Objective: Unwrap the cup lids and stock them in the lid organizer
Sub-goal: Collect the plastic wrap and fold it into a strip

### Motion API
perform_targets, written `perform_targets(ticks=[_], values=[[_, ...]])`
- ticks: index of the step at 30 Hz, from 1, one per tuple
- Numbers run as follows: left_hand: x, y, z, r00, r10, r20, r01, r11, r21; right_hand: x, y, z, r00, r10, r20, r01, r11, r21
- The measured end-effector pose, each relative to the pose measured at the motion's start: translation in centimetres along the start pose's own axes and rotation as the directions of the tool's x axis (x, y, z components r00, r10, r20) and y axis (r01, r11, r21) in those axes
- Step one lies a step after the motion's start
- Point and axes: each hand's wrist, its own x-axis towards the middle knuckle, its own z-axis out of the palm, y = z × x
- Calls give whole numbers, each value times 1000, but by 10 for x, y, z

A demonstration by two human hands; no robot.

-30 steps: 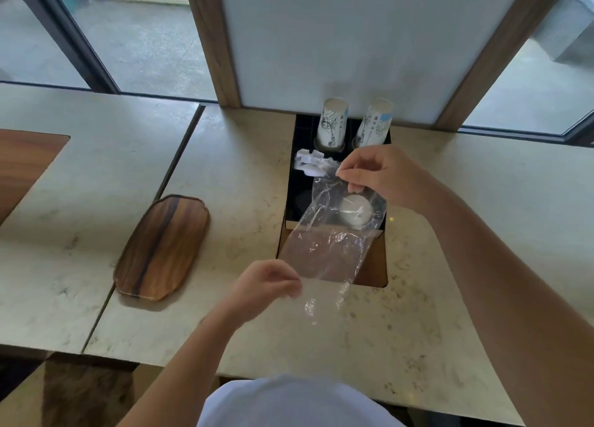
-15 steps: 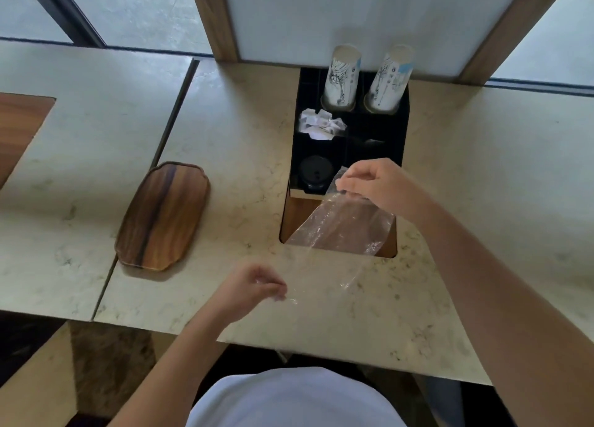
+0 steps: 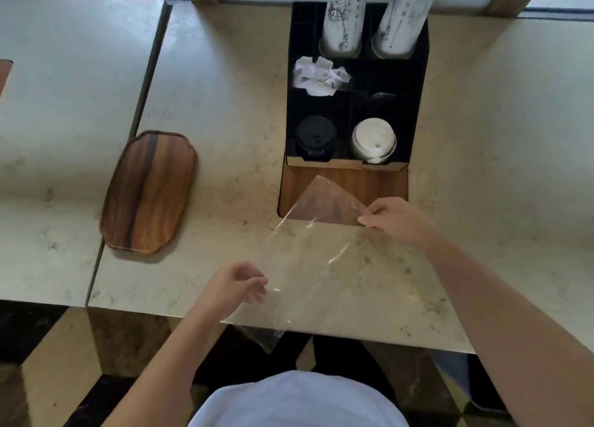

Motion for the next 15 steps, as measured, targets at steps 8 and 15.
perform_targets(ticks=[8,15], values=[[10,19,15,953,-182,242,-5,789,614,20,20,11,973,-40,-229,53,998,47],[67,104,12,964,265,-39,-175,733,657,46,6,-12,982,-182,45,188,963,-193]])
